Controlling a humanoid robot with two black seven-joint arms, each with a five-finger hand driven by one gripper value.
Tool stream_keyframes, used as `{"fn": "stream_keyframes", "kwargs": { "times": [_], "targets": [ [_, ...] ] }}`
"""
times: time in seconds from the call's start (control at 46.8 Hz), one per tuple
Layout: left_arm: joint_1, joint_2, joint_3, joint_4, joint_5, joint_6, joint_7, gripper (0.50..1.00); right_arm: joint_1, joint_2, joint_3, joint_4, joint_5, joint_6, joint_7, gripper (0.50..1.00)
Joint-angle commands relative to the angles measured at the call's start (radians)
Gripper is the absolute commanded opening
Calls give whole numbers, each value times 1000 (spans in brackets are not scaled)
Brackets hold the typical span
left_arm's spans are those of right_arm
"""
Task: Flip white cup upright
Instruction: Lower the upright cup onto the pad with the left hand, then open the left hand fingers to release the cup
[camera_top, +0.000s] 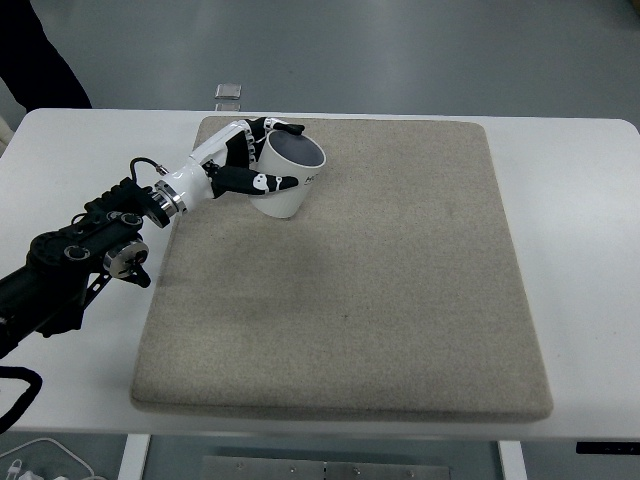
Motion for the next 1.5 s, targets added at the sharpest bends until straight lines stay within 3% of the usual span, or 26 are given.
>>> {"fn": "stream_keyframes", "kwargs": {
  "times": [0.0,0.384,0.491,0.555,0.598,0.619,0.705,0.79,0.897,1.474],
  "targets": [
    [0,-6,2,-1,2,20,0,500,0,0,0,0,0,0,0,930],
    [0,-25,5,-1,34,44,0,500,0,0,0,0,0,0,0,930],
    [0,-25,5,-1,33,50,0,606,0,0,0,0,0,0,0,930],
    [5,-25,3,0,33,52,0,696,0,0,0,0,0,0,0,930],
    [8,-26,3,0,33,52,0,820,0,0,0,0,0,0,-1,930],
    [8,-26,3,0,31,52,0,859,0,0,0,0,0,0,-1,930],
    [12,-26,2,0,30,52,0,896,0,0,0,0,0,0,0,930],
    [12,-28,-1,0,22,52,0,966,0,0,0,0,0,0,-1,930],
    [14,-28,-8,0,19,52,0,990,0,0,0,0,0,0,0,930],
    [9,-28,-34,-4,17,50,0,992,0,0,0,0,0,0,0,930]
  ]
}}
